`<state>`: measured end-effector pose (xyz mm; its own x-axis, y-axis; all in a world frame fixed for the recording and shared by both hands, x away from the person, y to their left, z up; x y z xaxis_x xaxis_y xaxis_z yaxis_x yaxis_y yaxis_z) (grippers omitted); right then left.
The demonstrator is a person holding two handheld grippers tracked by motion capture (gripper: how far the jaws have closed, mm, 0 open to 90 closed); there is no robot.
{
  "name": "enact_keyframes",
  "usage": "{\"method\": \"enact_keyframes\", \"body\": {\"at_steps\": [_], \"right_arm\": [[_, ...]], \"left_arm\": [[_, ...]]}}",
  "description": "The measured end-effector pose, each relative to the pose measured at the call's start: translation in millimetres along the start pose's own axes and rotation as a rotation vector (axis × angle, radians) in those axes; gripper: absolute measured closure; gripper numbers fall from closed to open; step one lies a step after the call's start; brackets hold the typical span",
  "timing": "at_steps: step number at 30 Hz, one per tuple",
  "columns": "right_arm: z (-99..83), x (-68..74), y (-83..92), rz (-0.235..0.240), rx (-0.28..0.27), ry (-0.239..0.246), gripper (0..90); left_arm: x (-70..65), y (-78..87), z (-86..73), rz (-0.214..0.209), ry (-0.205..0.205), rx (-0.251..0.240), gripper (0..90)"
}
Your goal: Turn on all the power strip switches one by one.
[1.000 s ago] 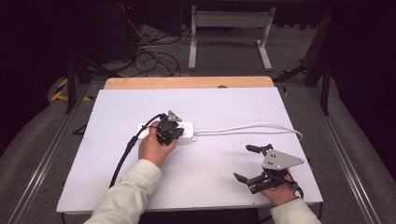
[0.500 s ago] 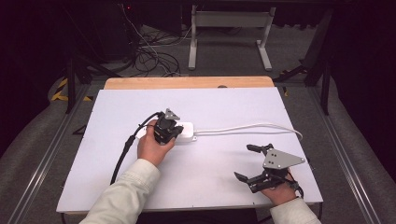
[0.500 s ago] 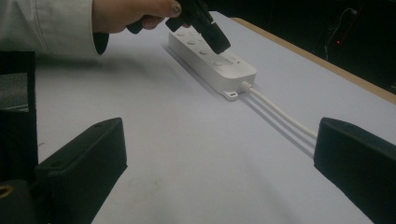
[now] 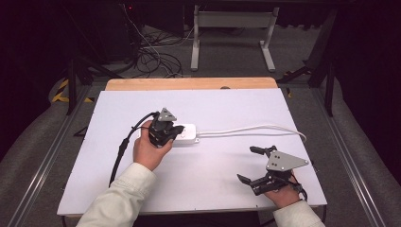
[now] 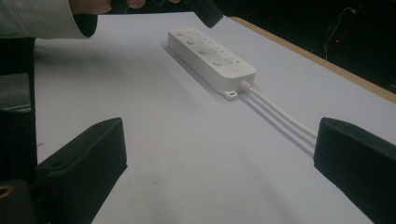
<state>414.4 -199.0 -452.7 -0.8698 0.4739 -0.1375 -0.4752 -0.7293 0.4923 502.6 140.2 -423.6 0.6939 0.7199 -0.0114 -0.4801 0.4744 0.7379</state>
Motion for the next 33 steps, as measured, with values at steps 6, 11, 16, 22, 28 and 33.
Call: {"method": "enact_keyframes", "body": {"at_steps": [6, 11, 16, 22, 28, 33], "right_arm": [[0.0, -0.2, -0.1, 0.0, 0.001, 0.002, 3.2], [0.1, 0.2, -0.3, 0.0, 0.002, 0.002, 3.2], [0.1, 0.4, -0.5, -0.001, 0.005, 0.002, 3.2], [0.1, 0.5, -0.5, -0.001, 0.004, 0.002, 3.2], [0.3, 0.8, -0.9, -0.001, 0.004, 0.002, 3.2], [0.3, 1.1, -1.3, -0.002, 0.007, 0.005, 3.2]], "left_arm": [[-2.7, 24.5, -0.9, -0.021, -0.015, -0.058, 76.5], [-5.7, 43.8, -5.9, -0.036, -0.015, -0.113, 64.7], [-4.6, 59.7, -15.7, -0.077, 0.01, -0.177, 54.3], [1.3, 74.8, -33.6, -0.087, 0.02, -0.26, 39.7], [5.6, 84.7, -54.8, -0.061, 0.017, -0.294, 34.8], [5.3, 89.4, -72.0, -0.025, -0.013, -0.292, 29.8]]}}
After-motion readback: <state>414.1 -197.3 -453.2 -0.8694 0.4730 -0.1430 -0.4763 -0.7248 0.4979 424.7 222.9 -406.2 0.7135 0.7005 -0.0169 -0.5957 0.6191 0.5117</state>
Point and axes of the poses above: each handheld gripper's, and its own axes: y roughly backward along the jaws, z roughly out of its top, x roughly to its left, the point moved 2 cm from there along -y, roughly forward along the jaws, and after that the axes turned 8 degrees about x, right-handed, at the moved point
